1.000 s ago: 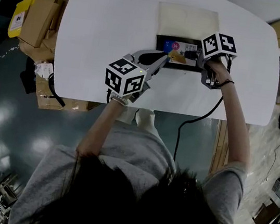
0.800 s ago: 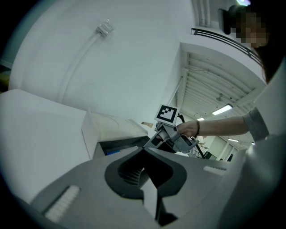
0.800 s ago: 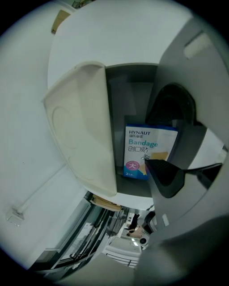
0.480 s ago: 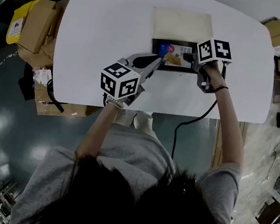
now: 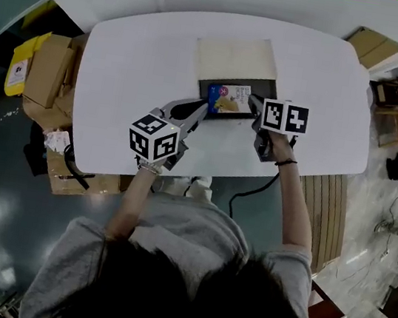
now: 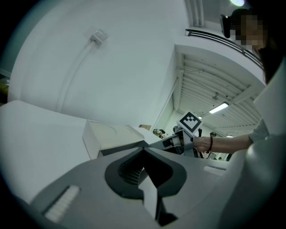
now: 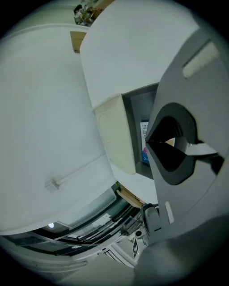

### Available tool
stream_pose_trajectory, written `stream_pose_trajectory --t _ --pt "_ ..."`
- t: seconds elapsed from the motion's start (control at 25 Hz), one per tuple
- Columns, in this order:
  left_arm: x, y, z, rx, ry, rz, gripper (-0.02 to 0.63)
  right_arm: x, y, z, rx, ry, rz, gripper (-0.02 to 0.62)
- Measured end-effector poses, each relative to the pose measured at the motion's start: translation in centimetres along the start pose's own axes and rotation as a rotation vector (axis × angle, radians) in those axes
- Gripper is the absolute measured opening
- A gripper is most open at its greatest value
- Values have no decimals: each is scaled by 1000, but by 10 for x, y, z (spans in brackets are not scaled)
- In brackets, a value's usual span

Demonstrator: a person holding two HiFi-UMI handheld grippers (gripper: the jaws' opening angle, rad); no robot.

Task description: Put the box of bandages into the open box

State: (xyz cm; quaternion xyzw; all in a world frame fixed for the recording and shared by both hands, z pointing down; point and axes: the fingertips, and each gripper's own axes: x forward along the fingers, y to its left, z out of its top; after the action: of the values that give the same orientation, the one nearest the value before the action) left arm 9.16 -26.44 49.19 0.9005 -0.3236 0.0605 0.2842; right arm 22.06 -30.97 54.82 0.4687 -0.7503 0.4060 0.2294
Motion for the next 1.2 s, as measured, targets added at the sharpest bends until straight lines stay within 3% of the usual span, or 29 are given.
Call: stream_pose_trajectory --t 0.24,0.92,1.2 --pt "-3 -10 9 27 -13 -12 -6 -33 15 12 -25 -170 49 12" --pt "-26 -44 39 116 -99 -45 -6 -115 57 10 -66 -465 180 12" --pt "-36 -50 51 197 -150 -20 -6 -138 57 8 -83 -560 161 12"
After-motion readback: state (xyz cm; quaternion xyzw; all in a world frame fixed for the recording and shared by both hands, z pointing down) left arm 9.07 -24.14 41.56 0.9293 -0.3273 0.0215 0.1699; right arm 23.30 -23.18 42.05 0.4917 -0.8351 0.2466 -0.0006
